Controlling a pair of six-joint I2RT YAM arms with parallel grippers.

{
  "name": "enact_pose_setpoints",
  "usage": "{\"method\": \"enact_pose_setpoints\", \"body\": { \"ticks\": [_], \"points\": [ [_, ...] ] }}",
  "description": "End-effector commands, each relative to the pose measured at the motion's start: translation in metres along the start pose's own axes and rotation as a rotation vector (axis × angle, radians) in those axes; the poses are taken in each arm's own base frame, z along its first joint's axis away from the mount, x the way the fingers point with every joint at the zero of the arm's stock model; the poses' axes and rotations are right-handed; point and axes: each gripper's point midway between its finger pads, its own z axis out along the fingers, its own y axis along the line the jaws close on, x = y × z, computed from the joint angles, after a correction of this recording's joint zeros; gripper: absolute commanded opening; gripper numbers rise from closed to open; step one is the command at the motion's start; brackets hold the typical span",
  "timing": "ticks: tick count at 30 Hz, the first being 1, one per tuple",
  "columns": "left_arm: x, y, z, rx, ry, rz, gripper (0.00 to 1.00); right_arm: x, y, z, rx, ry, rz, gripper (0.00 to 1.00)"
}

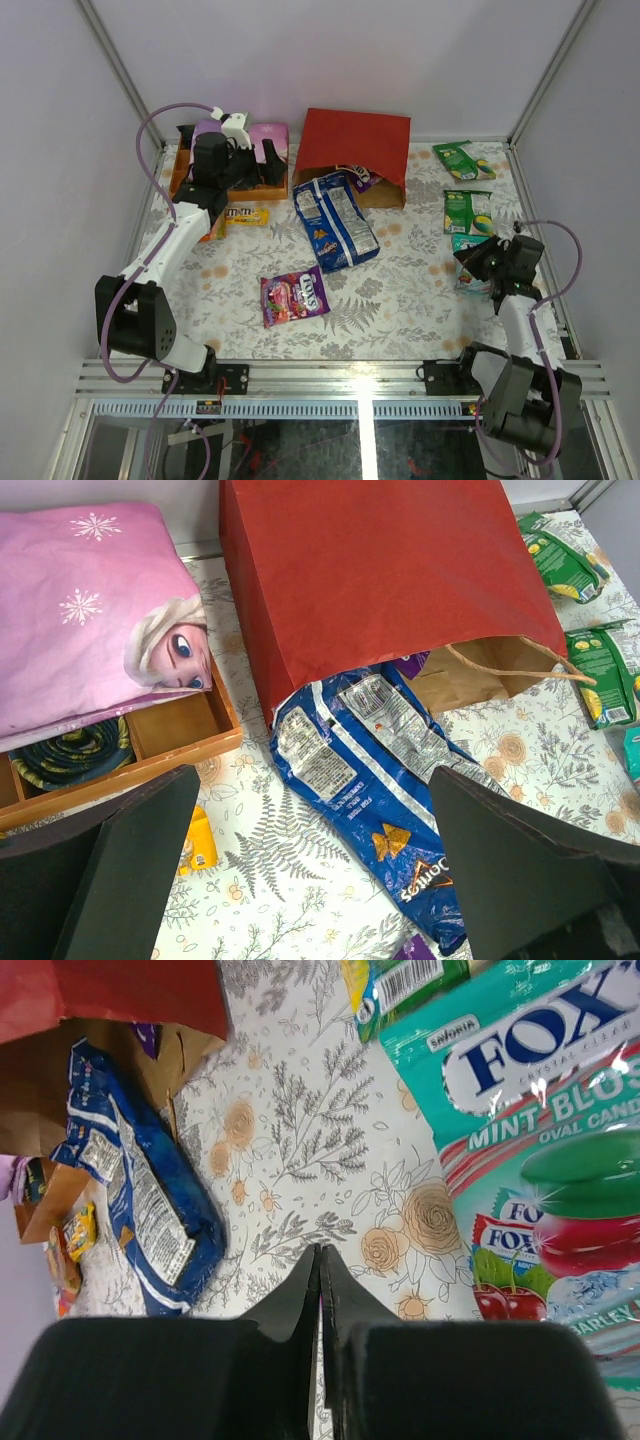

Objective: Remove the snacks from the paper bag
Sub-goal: Adjust the snack at the center of the board.

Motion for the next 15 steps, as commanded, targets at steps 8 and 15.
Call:
{"method": "enact_pose_setpoints", "body": {
  "ticks": [8, 15],
  "points": [
    [-0.009, 0.008, -0.006, -0.036, -0.040, 0.030, 1.00, 0.032, -0.034, 0.025, -0.244, 0.109, 0.421, 0.00],
    [-0.010, 0.010, -0.007, -0.042, -0.040, 0.029, 1.00, 0.048, -0.033, 0.029, -0.351, 0.122, 0.596, 0.00]
  ]
}}
